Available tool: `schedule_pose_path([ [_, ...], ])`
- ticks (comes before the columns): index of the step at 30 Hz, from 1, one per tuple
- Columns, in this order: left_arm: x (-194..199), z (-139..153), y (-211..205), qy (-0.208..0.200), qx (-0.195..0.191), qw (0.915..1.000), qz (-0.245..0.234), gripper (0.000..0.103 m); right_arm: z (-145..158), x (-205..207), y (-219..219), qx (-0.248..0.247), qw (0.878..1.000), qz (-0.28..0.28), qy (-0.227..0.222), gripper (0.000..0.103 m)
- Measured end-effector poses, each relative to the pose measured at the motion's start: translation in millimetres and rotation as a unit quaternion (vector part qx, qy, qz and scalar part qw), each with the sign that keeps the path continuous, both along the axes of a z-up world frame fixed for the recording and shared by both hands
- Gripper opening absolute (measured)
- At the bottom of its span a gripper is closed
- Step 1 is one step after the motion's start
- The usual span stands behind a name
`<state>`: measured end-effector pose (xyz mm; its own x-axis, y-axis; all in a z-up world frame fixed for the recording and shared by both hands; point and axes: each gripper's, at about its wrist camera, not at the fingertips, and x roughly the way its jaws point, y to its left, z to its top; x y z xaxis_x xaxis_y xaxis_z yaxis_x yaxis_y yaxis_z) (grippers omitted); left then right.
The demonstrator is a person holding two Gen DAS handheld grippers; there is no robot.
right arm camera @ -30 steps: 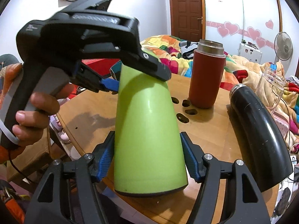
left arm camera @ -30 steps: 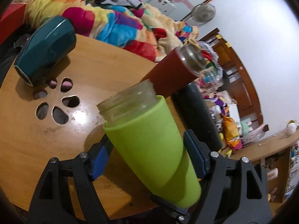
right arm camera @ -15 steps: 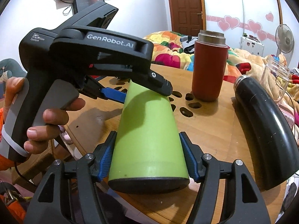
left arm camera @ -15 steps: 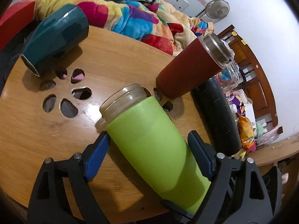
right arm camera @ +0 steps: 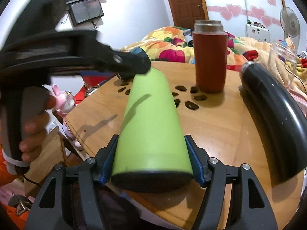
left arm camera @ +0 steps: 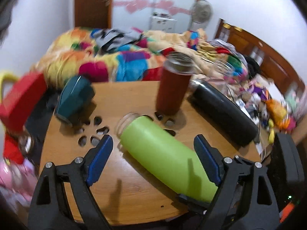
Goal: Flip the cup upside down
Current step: 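Close the right gripper around the tumbler's base while the left gripper holds it, then open the left gripper while the right gripper turns the tumbler base-up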
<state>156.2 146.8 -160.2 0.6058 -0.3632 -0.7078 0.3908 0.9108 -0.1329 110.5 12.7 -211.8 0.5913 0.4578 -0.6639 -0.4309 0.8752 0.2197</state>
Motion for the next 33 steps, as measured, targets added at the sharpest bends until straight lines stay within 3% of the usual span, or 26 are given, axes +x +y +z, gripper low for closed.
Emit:
schedule_pose_path([
  [3, 0.2, -0.6, -9.1, -0.006, 0.01, 0.9999, -0.012, 0.078, -4.7, -5.5, 1.0, -0.016, 1.0, -0.004, 0.002, 0.063],
  [5, 5.9, -3.2, -10.4, 0.009, 0.0, 0.9998, -0.018, 0.06, -7.3, -10.2, 2.4, -0.024, 1.0, -0.017, -0.004, 0.063],
  [8, 10.3, -6.2, -8.8, 0.023, -0.009, 0.9996, -0.016, 0.046, -8.2, -18.3, 4.1, -0.027, 0.999, -0.037, -0.013, 0.063],
  [14, 1.7, -2.4, -0.9, 0.019, -0.01, 0.9994, -0.029, 0.029, 6.0, -34.1, 4.2, -0.03, 0.998, -0.05, -0.035, 0.063],
  [24, -14.8, 28.7, 12.0, -0.014, -0.042, 0.998, -0.045, 0.027, 67.7, -34.7, -6.6, 0.01, 0.992, -0.057, -0.109, 0.063],
  [33, -9.6, 50.7, 58.5, -0.031, -0.06, 0.9977, 0.01, 0.027, 99.5, -12.0, 14.7, -0.011, 0.99, -0.037, -0.139, 0.063],
])
